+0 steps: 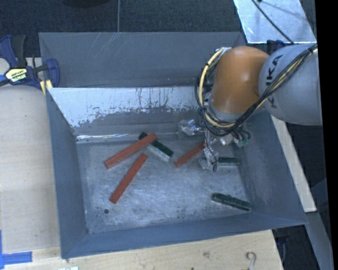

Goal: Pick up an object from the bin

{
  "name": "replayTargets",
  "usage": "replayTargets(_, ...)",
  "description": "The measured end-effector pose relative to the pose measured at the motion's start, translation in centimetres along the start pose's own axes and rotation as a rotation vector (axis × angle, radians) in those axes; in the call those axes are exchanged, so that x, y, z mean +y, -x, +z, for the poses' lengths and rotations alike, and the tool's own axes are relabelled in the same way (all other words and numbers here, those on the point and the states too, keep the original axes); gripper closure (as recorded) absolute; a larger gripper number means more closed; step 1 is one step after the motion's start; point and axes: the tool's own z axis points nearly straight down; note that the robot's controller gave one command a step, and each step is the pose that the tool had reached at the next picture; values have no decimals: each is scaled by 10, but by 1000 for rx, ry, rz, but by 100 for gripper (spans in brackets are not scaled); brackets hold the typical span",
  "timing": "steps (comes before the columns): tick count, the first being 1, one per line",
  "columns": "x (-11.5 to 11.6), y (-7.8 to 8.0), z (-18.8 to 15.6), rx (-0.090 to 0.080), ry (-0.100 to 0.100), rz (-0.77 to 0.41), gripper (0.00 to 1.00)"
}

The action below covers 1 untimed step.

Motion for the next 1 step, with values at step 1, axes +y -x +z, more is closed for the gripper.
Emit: replayTargets(1,-1,1,-1,-3,-1,4,0)
